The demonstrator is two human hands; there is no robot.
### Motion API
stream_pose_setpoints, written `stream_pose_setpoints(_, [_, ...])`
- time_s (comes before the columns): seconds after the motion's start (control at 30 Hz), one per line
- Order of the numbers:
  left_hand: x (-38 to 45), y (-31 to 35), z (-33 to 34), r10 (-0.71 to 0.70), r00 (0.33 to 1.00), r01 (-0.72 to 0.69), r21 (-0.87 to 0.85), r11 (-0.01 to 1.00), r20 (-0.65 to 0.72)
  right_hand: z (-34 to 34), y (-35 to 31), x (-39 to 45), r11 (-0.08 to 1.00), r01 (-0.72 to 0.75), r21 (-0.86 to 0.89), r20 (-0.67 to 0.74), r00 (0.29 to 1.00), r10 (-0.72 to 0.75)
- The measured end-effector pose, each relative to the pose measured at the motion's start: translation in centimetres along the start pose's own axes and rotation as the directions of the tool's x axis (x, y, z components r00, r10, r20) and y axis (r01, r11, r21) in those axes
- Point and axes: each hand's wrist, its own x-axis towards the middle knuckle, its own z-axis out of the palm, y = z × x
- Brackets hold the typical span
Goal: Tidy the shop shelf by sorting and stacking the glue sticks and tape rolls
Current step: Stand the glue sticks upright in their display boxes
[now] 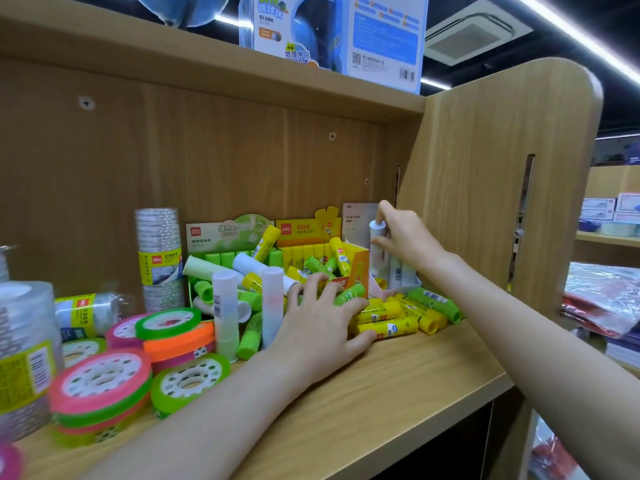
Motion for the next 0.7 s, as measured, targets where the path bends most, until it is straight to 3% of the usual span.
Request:
stream_pose_setpoints(0.13, [0.0, 0.0, 0.0, 0.0, 1.0, 0.0, 0.0, 1.0, -0.011, 1.3, 0.2, 0.9, 0.997, 0.025, -0.067, 0.05, 0.999, -0.022])
stream_pose_setpoints(0.27, [0.1, -0.1, 0.0, -0.004, 1.0, 0.004, 0.003, 1.0, -0.012, 2.1, 1.6, 1.3, 0.953, 0.019, -0.302, 0.034, 0.999, -0.009])
stream_pose_setpoints(0.4, [0.1, 0.0, 0.0, -0.009, 1.0, 0.009, 0.011, 1.0, -0.002, 2.6, 2.4, 1.7, 0.941, 0.031, -0.337, 0.041, 0.999, -0.019])
stream_pose_setpoints(0.6, [0.1, 0.0, -0.2, -0.021, 0.999, 0.02, 0.029, 0.999, 0.049, 2.4, 2.7, 2.3, 0.969, 0.021, -0.246, 0.062, 0.998, -0.006])
stream_pose_setpoints(0.7, [0.1, 0.1, -0.1, -0.018, 0.999, 0.017, 0.028, 0.999, 0.043, 2.4, 2.8, 2.6, 0.995, -0.049, -0.093, 0.08, 0.995, 0.056])
